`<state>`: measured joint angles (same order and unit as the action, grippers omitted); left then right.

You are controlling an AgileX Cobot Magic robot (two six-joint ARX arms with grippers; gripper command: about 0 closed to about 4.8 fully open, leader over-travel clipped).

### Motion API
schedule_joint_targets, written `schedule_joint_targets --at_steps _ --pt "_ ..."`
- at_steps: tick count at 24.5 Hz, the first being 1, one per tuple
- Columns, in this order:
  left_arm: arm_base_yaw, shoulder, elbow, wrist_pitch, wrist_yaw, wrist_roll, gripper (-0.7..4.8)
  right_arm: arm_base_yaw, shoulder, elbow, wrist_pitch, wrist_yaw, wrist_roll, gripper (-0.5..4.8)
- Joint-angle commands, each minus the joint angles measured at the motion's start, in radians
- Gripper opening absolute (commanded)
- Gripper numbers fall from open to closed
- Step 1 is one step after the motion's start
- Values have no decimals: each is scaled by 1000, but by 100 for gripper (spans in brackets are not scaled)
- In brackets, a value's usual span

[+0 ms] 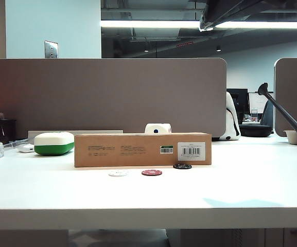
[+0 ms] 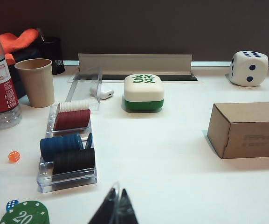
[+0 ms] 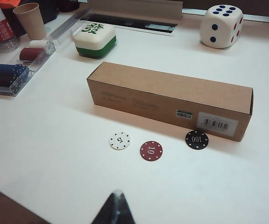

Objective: Push the chip with the highest value in the row forward next to the rectangular box.

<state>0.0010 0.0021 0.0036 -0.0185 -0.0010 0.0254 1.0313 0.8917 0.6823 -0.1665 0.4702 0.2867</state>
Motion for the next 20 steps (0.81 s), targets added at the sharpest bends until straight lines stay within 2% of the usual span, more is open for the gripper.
schedule_joint_targets --at_steps 1,15,18,20 --pt "0 0 4 12 2 0 -5 1 0 3 10 0 -3 -5" --pt "0 0 4 12 2 1 -5 -5 -13 2 -47 2 -14 -5" --pt "0 0 4 12 2 0 -5 -35 -23 2 -38 5 -87 -3" --pt "0 0 4 12 2 0 -5 -72 -42 -2 -39 -5 -85 -3"
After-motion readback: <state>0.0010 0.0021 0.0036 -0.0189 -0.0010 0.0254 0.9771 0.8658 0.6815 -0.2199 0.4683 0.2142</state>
